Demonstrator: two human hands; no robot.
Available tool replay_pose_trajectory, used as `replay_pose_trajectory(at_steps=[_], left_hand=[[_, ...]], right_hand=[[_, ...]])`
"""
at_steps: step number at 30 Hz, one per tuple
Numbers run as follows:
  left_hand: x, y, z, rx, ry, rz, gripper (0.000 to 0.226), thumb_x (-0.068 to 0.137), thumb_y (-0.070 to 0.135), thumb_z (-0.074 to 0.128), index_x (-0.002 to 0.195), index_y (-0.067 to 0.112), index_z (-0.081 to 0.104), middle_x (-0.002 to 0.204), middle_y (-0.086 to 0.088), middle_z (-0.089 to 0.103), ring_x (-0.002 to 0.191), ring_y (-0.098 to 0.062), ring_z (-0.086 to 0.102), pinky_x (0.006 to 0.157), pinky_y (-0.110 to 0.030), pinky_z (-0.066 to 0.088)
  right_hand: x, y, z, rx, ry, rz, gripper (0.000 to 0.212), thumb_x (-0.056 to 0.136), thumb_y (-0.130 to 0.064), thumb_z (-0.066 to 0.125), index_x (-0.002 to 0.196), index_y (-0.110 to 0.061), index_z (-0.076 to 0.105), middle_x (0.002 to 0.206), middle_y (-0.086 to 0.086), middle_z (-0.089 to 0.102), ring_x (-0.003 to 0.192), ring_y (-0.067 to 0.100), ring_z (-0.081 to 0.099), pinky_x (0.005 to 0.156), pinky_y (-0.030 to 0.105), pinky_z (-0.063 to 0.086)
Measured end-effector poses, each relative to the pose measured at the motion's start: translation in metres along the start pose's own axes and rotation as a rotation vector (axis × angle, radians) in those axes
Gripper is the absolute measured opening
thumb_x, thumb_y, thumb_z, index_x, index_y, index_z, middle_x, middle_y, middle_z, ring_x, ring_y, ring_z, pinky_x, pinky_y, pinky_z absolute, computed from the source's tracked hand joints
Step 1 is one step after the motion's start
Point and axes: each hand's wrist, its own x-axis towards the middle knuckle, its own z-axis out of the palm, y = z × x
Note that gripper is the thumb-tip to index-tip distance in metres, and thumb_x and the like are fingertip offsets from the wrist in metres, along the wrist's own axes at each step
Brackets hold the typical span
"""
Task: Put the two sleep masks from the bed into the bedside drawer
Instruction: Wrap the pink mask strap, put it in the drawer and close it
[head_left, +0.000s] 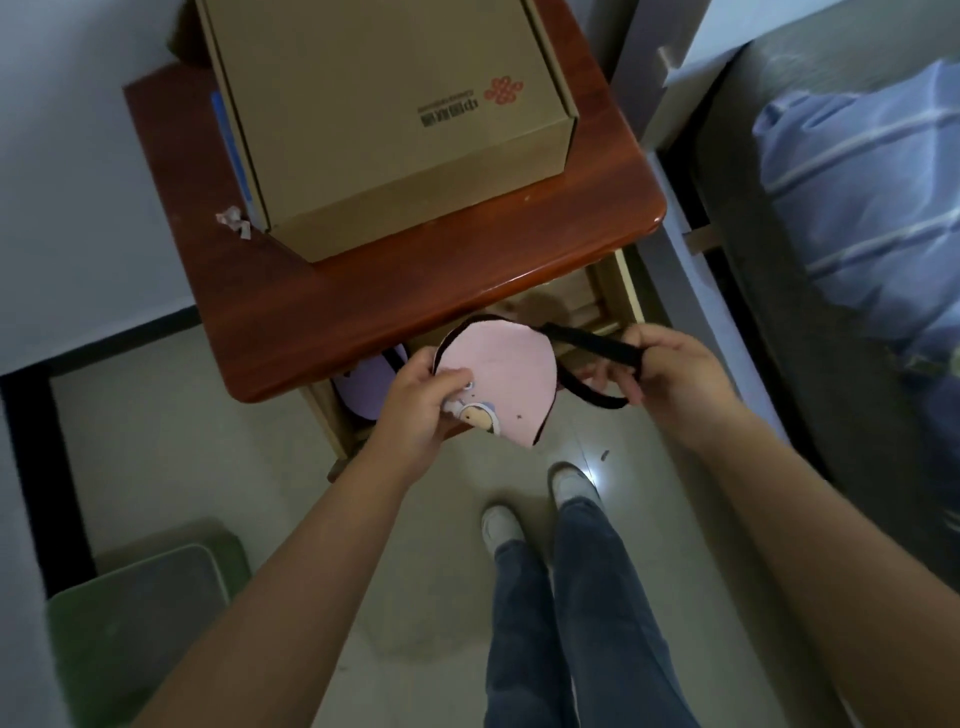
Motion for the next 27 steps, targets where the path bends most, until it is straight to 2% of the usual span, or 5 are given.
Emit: replay_pose_trajectory(at_steps=[3,7,13,19,27], left_hand=[[0.0,0.006,-0.002,-0.166,-0.026,-0.002,0.031,0.09,-0.008,0.036,0.085,0.016,0.056,0.082,-0.003,0.062,0.055,-0.003,0.066,0.047,-0.013,0.054],[-0.002,0.004,0.009,-0.384,-0.072,-0.066,0.03,0.091,-0.007,0.035,0.086,0.013,0.057,0.08,-0.003,0.068,0.055,-0.004,0.07,0.047,-0.016,0.056],[-0.009,-0.004,0.012,0.085,-0.406,-0.198,0.044,0.063,-0.012,0.051,0.09,0.022,0.056,0.086,-0.003,0.06,0.071,-0.013,0.063,0.051,-0.021,0.055],[-0.009,-0.002,0.019,-0.206,-0.401,-0.196,0.026,0.068,0.011,0.06,0.093,0.017,0.06,0.068,0.0,0.077,0.062,-0.013,0.072,0.057,-0.026,0.061],[-0.004,0.0,0.012,-0.129,-0.404,-0.218,0.04,0.058,-0.004,0.043,0.084,0.016,0.064,0.06,0.003,0.074,0.057,-0.011,0.069,0.051,-0.02,0.058]], right_hand=[[-0.006,-0.017,-0.015,0.111,-0.212,0.013,0.041,0.071,0.002,0.029,0.057,-0.016,0.063,0.04,-0.004,0.058,0.051,0.012,0.058,0.073,0.025,0.052],[-0.005,-0.01,-0.011,-0.386,-0.151,0.067,0.029,0.081,0.004,0.048,0.072,-0.019,0.061,0.069,-0.006,0.064,0.07,0.004,0.06,0.077,0.021,0.047],[-0.008,-0.002,0.004,-0.43,-0.061,0.085,0.03,0.087,0.003,0.042,0.074,-0.02,0.057,0.055,0.005,0.049,0.044,0.004,0.048,0.049,0.011,0.043],[-0.014,0.0,-0.002,-0.5,-0.07,0.12,0.022,0.09,-0.012,0.045,0.095,0.006,0.056,0.077,0.034,0.055,0.063,0.026,0.052,0.048,0.007,0.044],[-0.03,-0.002,-0.02,-0.376,-0.276,0.189,0.035,0.087,-0.001,0.039,0.062,-0.014,0.059,0.051,-0.006,0.061,0.057,0.004,0.056,0.074,0.021,0.043]])
